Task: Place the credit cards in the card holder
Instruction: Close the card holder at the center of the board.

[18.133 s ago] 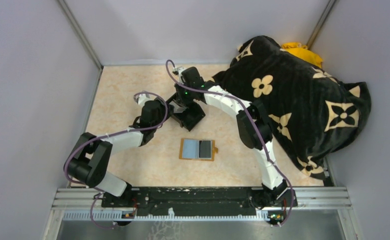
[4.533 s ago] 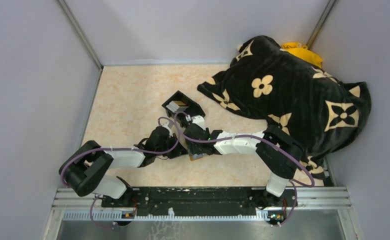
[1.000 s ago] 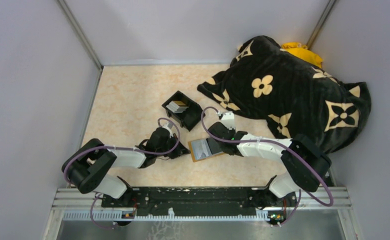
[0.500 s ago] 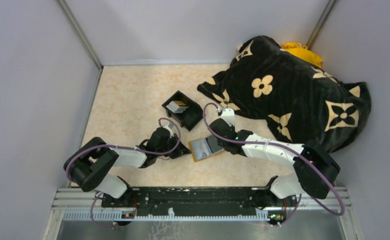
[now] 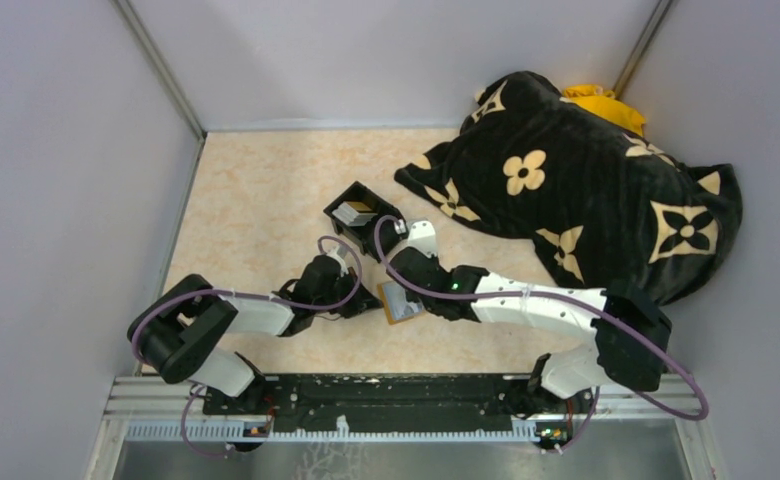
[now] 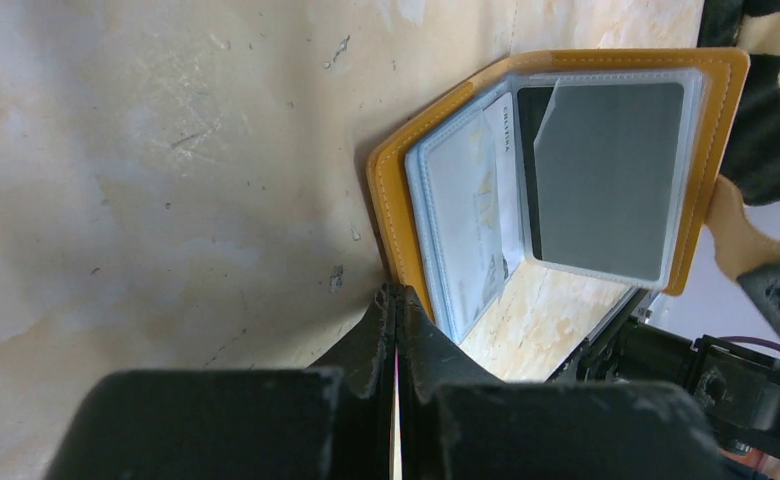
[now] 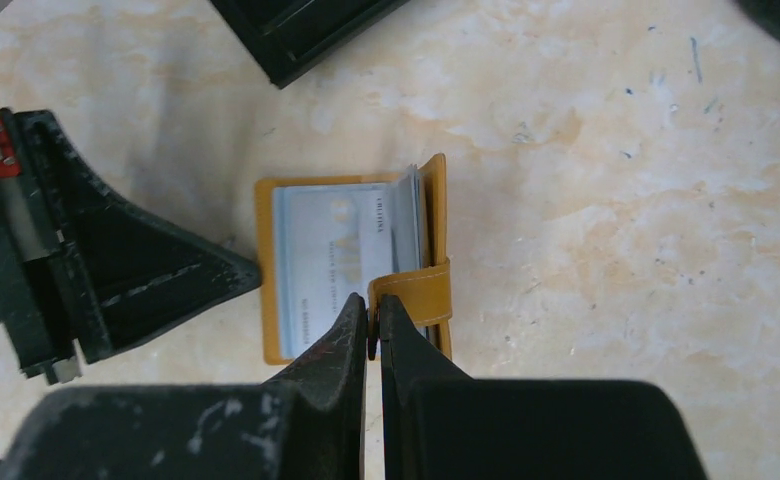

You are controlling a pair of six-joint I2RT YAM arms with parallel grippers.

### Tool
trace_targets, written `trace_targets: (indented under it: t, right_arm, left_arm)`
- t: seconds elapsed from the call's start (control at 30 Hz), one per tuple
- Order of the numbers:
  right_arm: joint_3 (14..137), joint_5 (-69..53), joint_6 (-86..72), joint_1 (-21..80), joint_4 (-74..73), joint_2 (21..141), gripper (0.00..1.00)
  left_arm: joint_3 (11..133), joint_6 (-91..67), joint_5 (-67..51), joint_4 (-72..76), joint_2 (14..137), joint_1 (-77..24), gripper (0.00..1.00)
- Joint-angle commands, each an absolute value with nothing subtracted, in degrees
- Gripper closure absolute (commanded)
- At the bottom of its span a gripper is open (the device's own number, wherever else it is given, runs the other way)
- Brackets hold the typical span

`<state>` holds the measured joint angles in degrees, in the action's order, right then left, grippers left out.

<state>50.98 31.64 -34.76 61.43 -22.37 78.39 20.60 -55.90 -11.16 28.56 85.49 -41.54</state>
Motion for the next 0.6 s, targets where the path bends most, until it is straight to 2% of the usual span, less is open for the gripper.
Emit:
trace_targets:
  t: [0.0, 0.57]
  right_arm:
    - [54.4, 31.5, -36.4, 64.7, -22.7, 80.2, 1.00]
    - [58.4, 27.1, -38.1, 69.9, -18.5, 87.6, 1.00]
  left_arm:
    - [20.0, -56.0, -11.1, 29.9, 85.1, -42.1, 1.00]
    - [19.2, -56.1, -10.3, 29.0, 83.2, -42.3, 1.00]
